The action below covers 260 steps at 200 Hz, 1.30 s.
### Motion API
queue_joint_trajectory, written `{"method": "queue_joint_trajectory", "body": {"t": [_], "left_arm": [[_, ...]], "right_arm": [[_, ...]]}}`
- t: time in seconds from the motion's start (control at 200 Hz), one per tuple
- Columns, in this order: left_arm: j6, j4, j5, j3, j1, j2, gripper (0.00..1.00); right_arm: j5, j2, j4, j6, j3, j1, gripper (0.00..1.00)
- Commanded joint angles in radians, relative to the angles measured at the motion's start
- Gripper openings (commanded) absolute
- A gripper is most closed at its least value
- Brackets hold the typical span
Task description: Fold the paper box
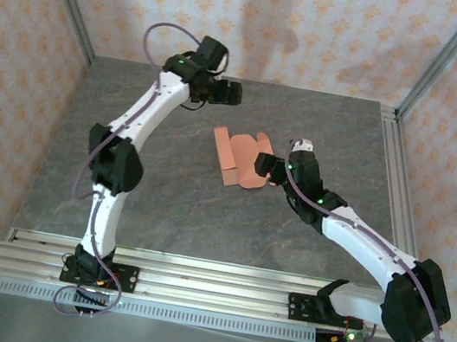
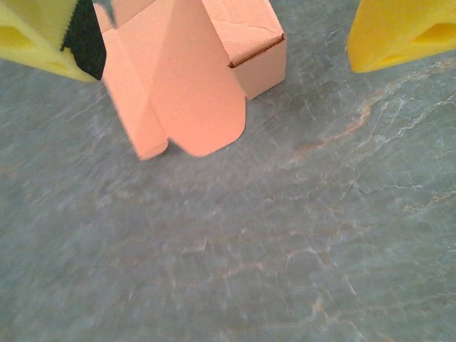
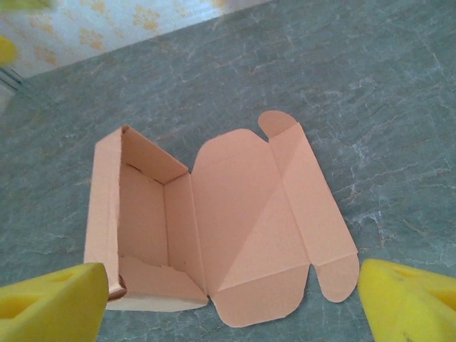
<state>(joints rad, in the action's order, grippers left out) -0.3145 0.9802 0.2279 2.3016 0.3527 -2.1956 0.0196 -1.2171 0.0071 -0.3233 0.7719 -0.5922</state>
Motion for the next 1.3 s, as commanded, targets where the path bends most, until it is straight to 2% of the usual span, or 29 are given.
{"method": "queue_joint_trajectory", "body": {"t": [0.0, 0.115, 0.395, 0.526, 0.706, 0.981, 1.041, 1.191, 1.296], "left_arm": [[0.104, 0.299, -0.136, 0.17, 0.038, -0.115, 0.92], [0.088, 0.345, -0.213, 0.244, 0.072, -0.185, 0.93], [-0.003, 0.387, -0.239, 0.209, 0.074, -0.213, 0.89], [-0.043, 0.348, -0.239, 0.094, 0.062, -0.158, 0.83], [-0.103, 0.221, -0.106, -0.123, 0.023, -0.04, 0.72], [-0.183, 0.055, -0.058, -0.429, -0.021, 0.146, 0.66], [-0.211, 0.004, -0.054, -0.51, -0.03, 0.191, 0.65], [-0.287, -0.085, -0.053, -0.681, -0.04, 0.279, 0.65], [-0.32, -0.128, -0.05, -0.786, -0.04, 0.361, 0.65]], "right_arm": [[-0.01, 0.055, -0.014, -0.005, -0.015, 0.006, 0.9], [-0.018, 0.065, -0.028, 0.005, -0.02, 0.006, 0.9], [-0.009, 0.052, -0.027, 0.022, -0.022, 0.006, 0.9], [-0.004, 0.039, -0.021, 0.027, -0.016, 0.007, 0.9], [0.005, 0.038, -0.013, 0.022, -0.014, 0.006, 0.9], [0.025, 0.012, -0.016, 0.001, -0.009, 0.006, 0.9], [0.022, -0.002, -0.032, -0.039, 0.005, 0.006, 0.89], [0.023, -0.075, -0.148, -0.259, 0.062, 0.006, 0.88], [0.047, -0.121, -0.169, -0.334, 0.076, -0.005, 0.87]]}}
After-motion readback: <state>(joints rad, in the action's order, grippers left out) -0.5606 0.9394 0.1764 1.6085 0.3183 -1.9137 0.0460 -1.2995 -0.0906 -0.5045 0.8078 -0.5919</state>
